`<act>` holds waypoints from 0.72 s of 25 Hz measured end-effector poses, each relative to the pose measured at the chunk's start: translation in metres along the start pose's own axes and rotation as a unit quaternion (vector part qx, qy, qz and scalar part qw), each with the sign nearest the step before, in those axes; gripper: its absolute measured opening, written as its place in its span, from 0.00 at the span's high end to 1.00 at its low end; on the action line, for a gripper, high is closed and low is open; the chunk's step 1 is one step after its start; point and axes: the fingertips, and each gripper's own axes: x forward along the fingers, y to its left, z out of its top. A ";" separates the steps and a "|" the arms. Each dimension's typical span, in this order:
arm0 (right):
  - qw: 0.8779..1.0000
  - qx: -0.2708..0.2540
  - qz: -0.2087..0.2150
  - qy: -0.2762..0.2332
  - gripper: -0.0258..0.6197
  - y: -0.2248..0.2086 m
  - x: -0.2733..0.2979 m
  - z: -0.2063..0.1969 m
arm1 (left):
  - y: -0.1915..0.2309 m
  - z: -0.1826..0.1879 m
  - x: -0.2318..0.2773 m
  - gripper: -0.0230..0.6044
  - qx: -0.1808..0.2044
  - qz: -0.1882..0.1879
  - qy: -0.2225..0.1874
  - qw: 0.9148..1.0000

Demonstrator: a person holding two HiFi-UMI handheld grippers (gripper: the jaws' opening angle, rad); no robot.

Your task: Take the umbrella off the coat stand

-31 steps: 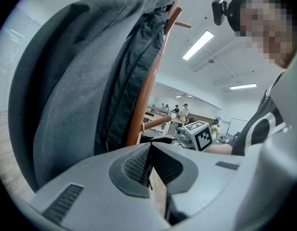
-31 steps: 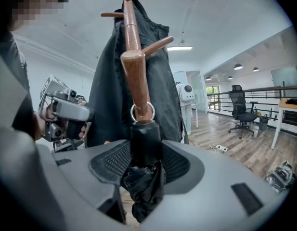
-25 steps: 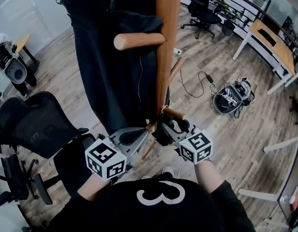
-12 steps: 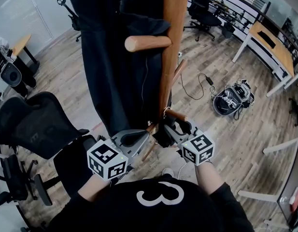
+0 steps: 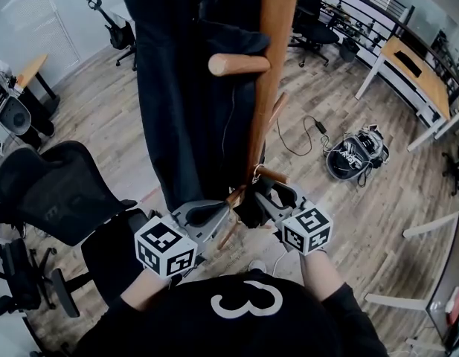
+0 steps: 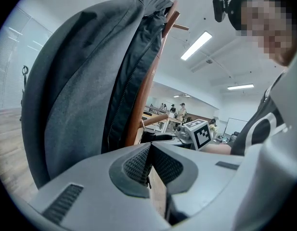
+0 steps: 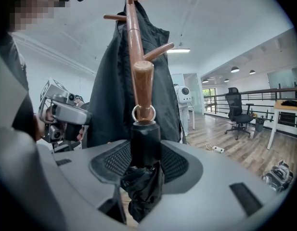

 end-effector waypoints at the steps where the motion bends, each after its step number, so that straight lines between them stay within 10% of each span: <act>1: 1.000 0.001 -0.001 -0.001 0.66 0.001 0.000 0.000 | 0.000 -0.001 -0.001 0.94 0.000 -0.001 -0.001 1.000; 18: 1.000 0.000 -0.025 -0.010 0.66 0.006 -0.017 0.013 | -0.006 0.010 -0.014 0.94 0.008 -0.011 -0.026 1.000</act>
